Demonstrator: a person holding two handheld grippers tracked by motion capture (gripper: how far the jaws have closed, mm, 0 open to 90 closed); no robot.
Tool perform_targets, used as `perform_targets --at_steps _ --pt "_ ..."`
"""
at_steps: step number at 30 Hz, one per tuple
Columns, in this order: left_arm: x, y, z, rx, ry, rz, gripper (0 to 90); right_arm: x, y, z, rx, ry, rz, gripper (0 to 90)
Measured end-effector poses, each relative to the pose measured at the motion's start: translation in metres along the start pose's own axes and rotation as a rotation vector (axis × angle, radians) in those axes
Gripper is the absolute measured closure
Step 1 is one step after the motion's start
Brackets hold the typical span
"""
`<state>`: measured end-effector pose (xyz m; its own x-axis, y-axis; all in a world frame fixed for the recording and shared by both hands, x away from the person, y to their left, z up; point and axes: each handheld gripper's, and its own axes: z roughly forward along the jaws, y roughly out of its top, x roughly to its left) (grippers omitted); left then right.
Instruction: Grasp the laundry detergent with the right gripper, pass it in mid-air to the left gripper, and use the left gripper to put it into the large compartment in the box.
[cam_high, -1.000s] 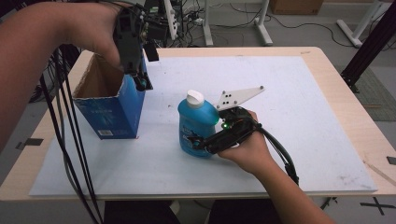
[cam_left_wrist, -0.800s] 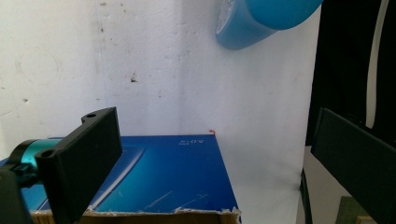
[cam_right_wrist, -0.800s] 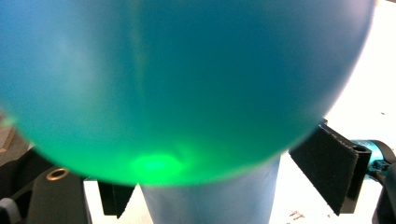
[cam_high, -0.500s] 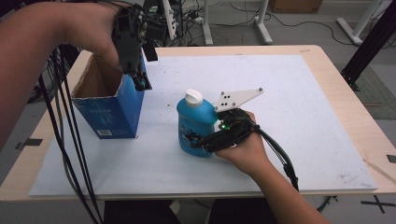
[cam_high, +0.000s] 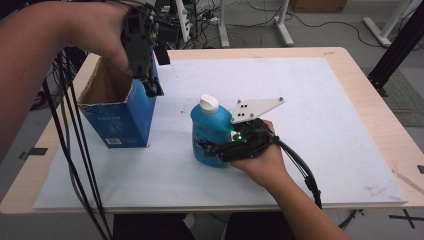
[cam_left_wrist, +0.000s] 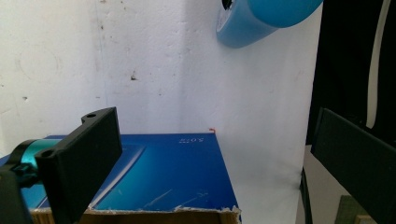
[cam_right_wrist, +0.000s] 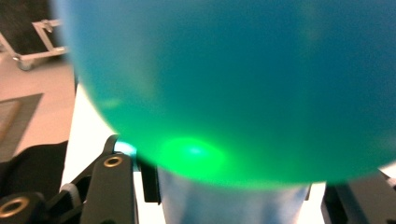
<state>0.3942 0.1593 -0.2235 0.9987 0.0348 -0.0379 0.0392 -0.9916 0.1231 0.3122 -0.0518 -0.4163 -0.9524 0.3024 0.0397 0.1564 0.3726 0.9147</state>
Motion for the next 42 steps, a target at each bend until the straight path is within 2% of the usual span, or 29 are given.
perform_targets --at_steps 2,8,11,18,25,30,42 --pt "-0.001 0.0 0.0 -0.002 0.001 -0.002 1.8 0.002 0.001 -0.001 -0.002 -0.011 -0.022 45.7" --pt "-0.004 0.001 -0.002 -0.006 -0.004 0.007 1.8 0.001 0.005 -0.002 0.002 0.002 -0.031 46.5" --pt "-0.005 0.003 -0.001 -0.003 -0.009 0.01 1.8 -0.002 0.014 -0.006 -0.005 0.017 -0.038 46.4" --pt "-0.015 0.01 -0.005 -0.014 -0.01 0.035 1.8 -0.006 0.037 -0.012 0.03 0.043 -0.081 46.4" --pt "-0.026 0.021 -0.01 -0.036 -0.036 0.071 1.8 -0.011 0.055 -0.015 0.043 0.09 -0.092 46.4" --pt "-0.032 0.034 -0.01 -0.027 -0.032 0.091 1.8 -0.014 0.062 -0.016 0.029 0.123 -0.09 46.4" --pt "-0.043 0.06 -0.007 -0.01 -0.041 0.136 1.8 -0.018 0.08 -0.018 0.074 0.179 -0.115 46.4"
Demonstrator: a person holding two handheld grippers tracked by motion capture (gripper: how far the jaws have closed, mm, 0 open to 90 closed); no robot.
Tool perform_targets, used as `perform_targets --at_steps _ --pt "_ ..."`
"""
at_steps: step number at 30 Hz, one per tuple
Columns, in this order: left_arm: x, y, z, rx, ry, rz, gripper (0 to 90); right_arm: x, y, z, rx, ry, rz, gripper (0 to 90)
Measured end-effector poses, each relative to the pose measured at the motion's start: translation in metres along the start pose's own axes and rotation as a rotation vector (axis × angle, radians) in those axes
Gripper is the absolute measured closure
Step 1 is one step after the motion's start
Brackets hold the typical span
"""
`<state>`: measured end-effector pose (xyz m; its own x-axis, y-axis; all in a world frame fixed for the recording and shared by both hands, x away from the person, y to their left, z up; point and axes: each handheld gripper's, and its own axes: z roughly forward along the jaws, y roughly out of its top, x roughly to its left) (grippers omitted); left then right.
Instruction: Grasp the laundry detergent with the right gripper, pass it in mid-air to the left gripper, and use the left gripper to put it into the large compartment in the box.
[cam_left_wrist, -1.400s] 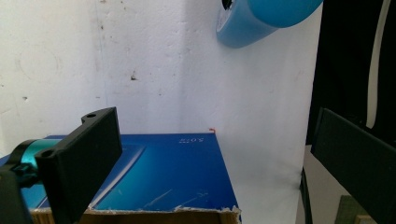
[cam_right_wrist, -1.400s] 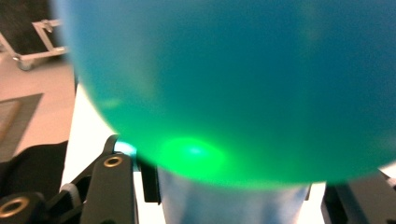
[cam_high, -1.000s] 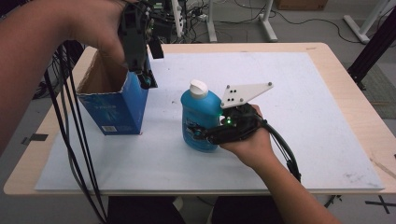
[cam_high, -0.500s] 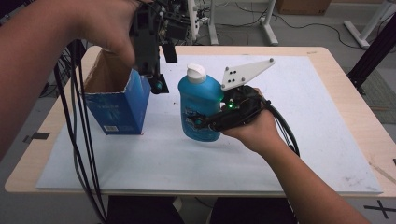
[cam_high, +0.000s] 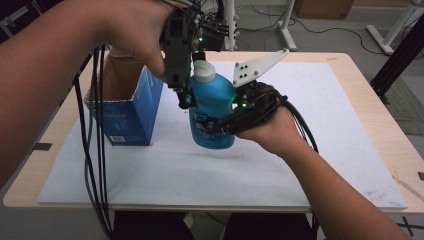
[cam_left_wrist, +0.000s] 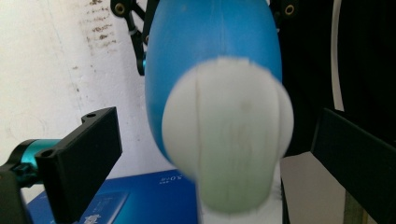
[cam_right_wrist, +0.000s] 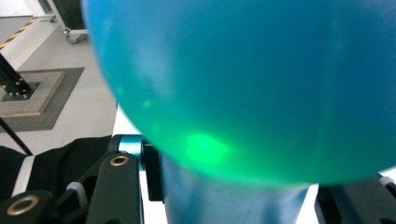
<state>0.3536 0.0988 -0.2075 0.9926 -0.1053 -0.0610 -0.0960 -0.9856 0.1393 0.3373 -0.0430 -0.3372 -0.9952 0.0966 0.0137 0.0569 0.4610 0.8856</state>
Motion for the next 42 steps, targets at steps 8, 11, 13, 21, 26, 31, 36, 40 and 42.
perform_targets --at_steps 8,11,13,21,26,31,36,40,42 --pt "0.0 0.008 0.004 0.016 -0.013 0.003 1.8 0.0 0.008 0.002 0.006 0.044 0.0 46.5" --pt "0.0 0.01 0.005 0.022 -0.014 -0.003 1.8 0.0 0.009 0.002 -0.004 0.056 0.007 46.5" --pt "0.0 0.011 0.006 0.025 -0.011 -0.003 1.8 0.0 0.01 0.002 -0.005 0.064 0.011 46.5" --pt "0.001 0.014 0.007 0.033 0.015 -0.03 1.8 0.0 0.012 0.001 -0.013 0.069 0.009 46.4" --pt "0.0 0.017 0.007 0.036 0.019 -0.018 4.4 -0.001 0.011 0.0 -0.016 0.065 0.011 46.5" --pt "0.0 0.018 0.007 0.042 0.017 -0.022 7.6 -0.002 0.011 0.0 -0.022 0.063 0.018 46.5" --pt "0.0 0.017 0.006 0.044 0.02 -0.035 10.5 -0.002 0.011 0.0 -0.028 0.061 0.019 46.5" --pt "0.0 0.017 0.006 0.053 0.017 -0.04 14.5 -0.003 0.01 0.0 -0.031 0.053 0.015 46.5" --pt "0.0 0.017 0.006 0.057 0.02 -0.04 14.7 -0.003 0.01 0.0 -0.031 0.053 0.016 46.5"
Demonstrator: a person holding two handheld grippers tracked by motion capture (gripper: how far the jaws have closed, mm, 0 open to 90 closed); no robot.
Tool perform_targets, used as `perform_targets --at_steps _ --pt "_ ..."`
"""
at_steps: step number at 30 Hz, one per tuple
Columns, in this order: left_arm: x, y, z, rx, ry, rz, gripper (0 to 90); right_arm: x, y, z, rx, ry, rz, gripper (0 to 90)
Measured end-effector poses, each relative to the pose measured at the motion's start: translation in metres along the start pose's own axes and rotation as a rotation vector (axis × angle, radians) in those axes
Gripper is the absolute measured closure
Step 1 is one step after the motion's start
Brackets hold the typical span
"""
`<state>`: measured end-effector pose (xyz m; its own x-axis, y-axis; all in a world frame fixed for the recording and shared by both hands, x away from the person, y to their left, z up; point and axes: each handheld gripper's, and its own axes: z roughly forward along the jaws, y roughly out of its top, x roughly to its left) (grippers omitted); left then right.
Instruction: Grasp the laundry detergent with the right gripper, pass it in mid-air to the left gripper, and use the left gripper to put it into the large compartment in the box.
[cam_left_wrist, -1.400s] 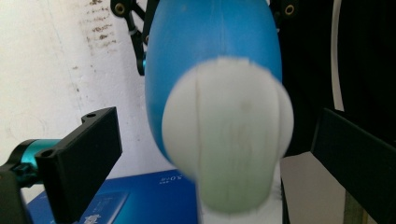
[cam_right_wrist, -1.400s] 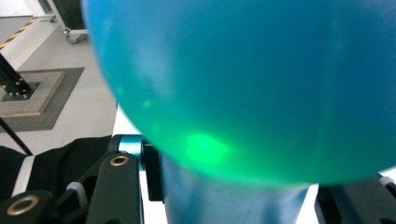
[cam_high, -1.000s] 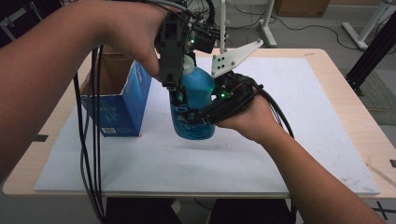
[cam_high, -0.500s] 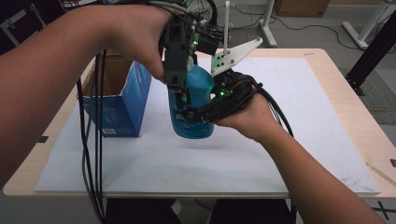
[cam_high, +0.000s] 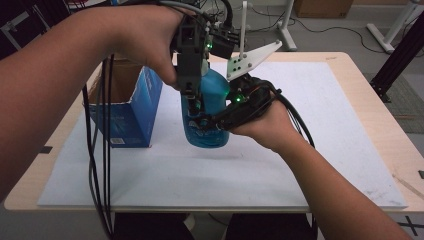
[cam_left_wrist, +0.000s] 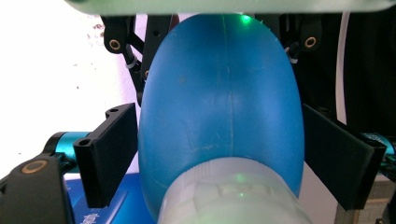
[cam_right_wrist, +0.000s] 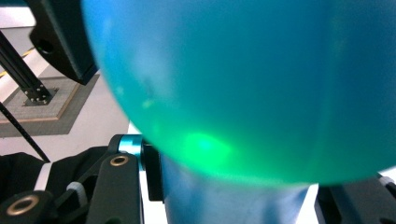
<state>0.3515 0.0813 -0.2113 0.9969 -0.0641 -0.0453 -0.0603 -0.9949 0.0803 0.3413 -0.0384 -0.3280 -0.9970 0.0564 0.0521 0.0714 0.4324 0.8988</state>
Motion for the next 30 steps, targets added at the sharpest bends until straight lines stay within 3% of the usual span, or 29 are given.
perform_targets --at_steps 18,30 --pt "0.0009 0.0045 0.0 0.018 -0.01 -0.014 28.2 -0.0001 -0.0001 -0.001 -0.002 -0.002 0.008 46.5" --pt "0.0007 0.0059 0.0003 0.024 -0.003 -0.021 31.2 -0.0005 -0.0006 -0.0011 -0.003 -0.003 0.008 46.5"
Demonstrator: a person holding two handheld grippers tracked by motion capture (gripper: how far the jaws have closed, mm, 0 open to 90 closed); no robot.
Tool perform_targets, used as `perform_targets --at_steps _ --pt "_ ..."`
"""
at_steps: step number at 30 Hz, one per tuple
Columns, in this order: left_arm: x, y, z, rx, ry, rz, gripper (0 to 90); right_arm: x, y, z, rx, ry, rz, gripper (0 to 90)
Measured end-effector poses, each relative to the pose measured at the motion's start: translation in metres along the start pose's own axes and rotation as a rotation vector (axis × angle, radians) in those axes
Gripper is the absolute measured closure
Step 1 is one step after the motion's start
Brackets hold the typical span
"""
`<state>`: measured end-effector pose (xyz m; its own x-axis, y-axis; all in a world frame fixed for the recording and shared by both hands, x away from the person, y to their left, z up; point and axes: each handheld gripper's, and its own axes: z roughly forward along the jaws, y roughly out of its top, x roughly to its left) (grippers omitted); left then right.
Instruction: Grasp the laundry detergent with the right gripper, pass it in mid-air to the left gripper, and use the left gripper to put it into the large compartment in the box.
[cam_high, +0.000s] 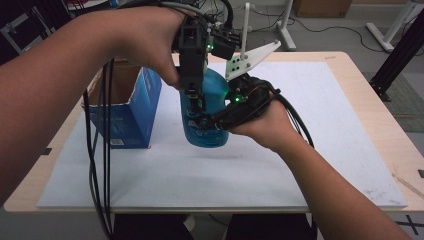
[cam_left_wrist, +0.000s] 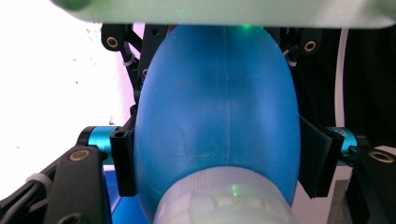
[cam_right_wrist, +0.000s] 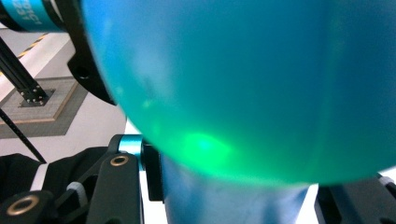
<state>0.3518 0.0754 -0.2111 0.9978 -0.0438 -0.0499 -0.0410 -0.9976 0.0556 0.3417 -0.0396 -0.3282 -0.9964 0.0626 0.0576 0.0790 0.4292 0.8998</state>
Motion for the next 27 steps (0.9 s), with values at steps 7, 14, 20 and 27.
perform_targets --at_steps 7,14,20,27 --pt "0.0009 0.0011 0.0004 0.011 0.011 0.002 34.3 0.0001 -0.0002 0.0005 -0.002 0.0 0.001 46.5" --pt "0.0005 0.0006 0.0001 0.013 0.02 0.001 37.1 0.0002 -0.0006 0.0026 -0.004 0.004 0.0 46.5" --pt "-0.0001 0.0003 0.0006 0.015 0.027 0.002 37.6 0.0001 -0.0007 0.0035 -0.005 0.004 0.004 46.6" --pt "-0.0026 0.0006 0.001 0.022 0.024 -0.005 38.2 0.0013 -0.0011 0.0044 -0.003 0.016 -0.002 46.6"
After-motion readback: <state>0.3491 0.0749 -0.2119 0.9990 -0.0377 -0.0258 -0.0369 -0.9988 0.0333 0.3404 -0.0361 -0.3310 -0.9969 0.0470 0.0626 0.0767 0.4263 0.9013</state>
